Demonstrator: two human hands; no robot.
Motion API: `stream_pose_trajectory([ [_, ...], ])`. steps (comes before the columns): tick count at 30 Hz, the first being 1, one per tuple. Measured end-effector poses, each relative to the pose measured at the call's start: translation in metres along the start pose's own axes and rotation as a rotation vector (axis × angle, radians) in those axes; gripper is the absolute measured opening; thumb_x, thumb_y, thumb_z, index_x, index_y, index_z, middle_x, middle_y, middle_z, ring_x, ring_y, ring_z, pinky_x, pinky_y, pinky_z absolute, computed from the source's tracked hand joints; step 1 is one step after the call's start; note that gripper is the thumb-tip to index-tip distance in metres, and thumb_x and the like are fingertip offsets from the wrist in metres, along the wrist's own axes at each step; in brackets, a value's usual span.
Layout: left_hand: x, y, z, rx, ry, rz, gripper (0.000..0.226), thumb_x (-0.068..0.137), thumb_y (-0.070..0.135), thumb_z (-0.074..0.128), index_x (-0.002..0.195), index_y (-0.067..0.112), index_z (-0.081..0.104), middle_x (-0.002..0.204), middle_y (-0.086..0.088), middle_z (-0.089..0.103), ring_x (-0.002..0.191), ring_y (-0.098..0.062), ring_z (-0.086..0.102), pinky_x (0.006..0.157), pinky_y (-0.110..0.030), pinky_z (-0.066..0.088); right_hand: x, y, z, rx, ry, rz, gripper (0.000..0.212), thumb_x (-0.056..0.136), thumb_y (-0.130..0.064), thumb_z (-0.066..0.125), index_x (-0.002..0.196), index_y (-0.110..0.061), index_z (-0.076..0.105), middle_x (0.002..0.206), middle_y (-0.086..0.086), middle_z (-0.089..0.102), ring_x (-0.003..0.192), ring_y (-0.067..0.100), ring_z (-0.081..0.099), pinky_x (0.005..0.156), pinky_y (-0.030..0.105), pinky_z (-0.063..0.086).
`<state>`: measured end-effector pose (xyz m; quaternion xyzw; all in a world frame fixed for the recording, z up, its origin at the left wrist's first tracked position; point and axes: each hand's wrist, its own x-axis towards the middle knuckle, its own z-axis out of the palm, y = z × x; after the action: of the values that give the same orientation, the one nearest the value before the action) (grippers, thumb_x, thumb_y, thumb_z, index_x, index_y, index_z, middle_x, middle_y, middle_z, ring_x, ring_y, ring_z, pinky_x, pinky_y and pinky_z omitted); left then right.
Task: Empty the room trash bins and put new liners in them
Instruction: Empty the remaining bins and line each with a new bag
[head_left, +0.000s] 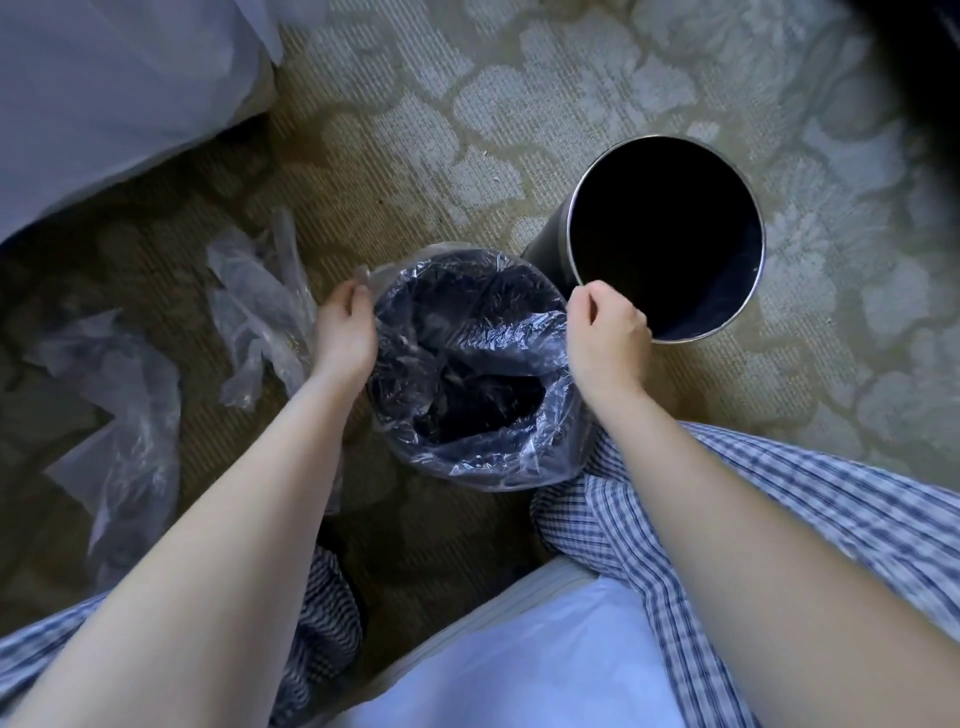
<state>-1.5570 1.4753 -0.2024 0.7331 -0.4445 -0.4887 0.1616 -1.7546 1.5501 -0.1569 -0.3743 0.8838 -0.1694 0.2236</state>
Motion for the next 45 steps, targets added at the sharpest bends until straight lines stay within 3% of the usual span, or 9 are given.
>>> stream_pose_trajectory([
  [5,0.016,0.008,0.010,0.225,-0.126,0.397,0.037,0.102,0.026,0.034,0.132,0.014,0.052,0.136,-0.005,0.053,0.126,-0.021,0.046,0.102,-0.028,0.034,-0.003,-0.026,0.036,-0.108,-0.312,-0.538,0.027,0.095,-0.018,0.045,0.117,-0.013,0.060,0.110,0.006,0.064,0.094,0.033,0.061,0.078,0.043,0.049],
  [8,0.026,0.004,0.017,0.176,-0.198,0.327,0.039,0.103,0.029,0.032,0.116,0.008,0.062,0.120,-0.011,0.061,0.114,-0.023,0.053,0.086,-0.025,0.035,0.010,-0.028,0.075,-0.301,-0.654,-0.474,0.045,0.096,-0.024,0.044,0.141,-0.020,0.041,0.134,0.011,0.050,0.118,0.035,0.051,0.096,0.043,0.043],
  [15,0.033,-0.003,0.020,0.181,-0.091,0.326,0.058,0.102,0.040,0.029,0.084,-0.006,0.060,0.085,-0.021,0.066,0.082,-0.029,0.061,0.077,-0.042,0.046,0.053,-0.009,0.150,-0.287,-0.960,-0.180,0.067,0.093,-0.052,0.046,0.151,-0.029,0.020,0.155,0.003,0.029,0.140,0.027,0.029,0.115,0.039,0.024],
  [25,0.041,-0.010,0.022,0.169,-0.124,0.348,0.048,0.101,0.043,0.027,0.078,0.008,0.051,0.077,-0.012,0.058,0.075,-0.022,0.055,0.075,-0.040,0.044,0.053,0.014,0.186,-0.385,-1.059,-0.186,0.071,0.095,-0.046,0.049,0.152,-0.023,0.015,0.159,0.005,0.015,0.145,0.026,0.017,0.117,0.036,0.013],
  [29,0.037,-0.006,0.021,0.173,-0.114,0.344,0.055,0.102,0.039,0.029,0.070,-0.002,0.047,0.067,-0.010,0.045,0.065,-0.016,0.043,0.063,-0.032,0.032,0.044,0.008,0.178,-0.298,-0.839,0.013,0.046,0.097,-0.031,0.047,0.141,-0.019,0.043,0.141,0.013,0.048,0.127,0.031,0.047,0.101,0.035,0.040],
  [32,0.034,-0.002,0.020,0.177,-0.111,0.332,0.059,0.101,0.039,0.029,0.073,-0.008,0.050,0.067,-0.014,0.047,0.064,-0.018,0.045,0.061,-0.035,0.034,0.026,0.000,0.161,0.146,-0.656,0.281,0.024,0.095,-0.018,0.047,0.108,-0.008,0.064,0.099,0.017,0.066,0.083,0.029,0.065,0.070,0.031,0.051],
  [36,0.032,0.000,0.019,0.184,-0.109,0.336,0.056,0.102,0.038,0.029,0.069,-0.002,0.048,0.064,-0.014,0.047,0.063,-0.020,0.046,0.060,-0.035,0.033,-0.007,-0.019,0.135,0.719,-0.871,0.570,0.025,0.099,-0.011,0.034,0.091,-0.011,0.058,0.067,0.005,0.057,0.039,0.008,0.043,0.038,0.015,0.033],
  [41,0.034,-0.002,0.019,0.182,-0.095,0.306,0.059,0.102,0.040,0.030,0.077,-0.009,0.053,0.072,-0.020,0.055,0.069,-0.018,0.047,0.064,-0.033,0.033,-0.025,-0.031,0.147,0.674,-1.080,0.639,0.030,0.101,-0.030,0.038,0.117,-0.013,0.057,0.088,0.003,0.060,0.070,0.013,0.057,0.069,0.024,0.051],
  [45,0.035,-0.003,0.021,0.187,-0.095,0.283,0.061,0.101,0.041,0.029,0.081,-0.010,0.056,0.082,-0.028,0.061,0.072,-0.020,0.051,0.065,-0.033,0.035,-0.021,-0.034,0.149,0.319,-1.143,0.493,0.049,0.103,-0.037,0.034,0.142,-0.009,0.041,0.145,0.012,0.044,0.130,0.026,0.044,0.111,0.032,0.031],
])
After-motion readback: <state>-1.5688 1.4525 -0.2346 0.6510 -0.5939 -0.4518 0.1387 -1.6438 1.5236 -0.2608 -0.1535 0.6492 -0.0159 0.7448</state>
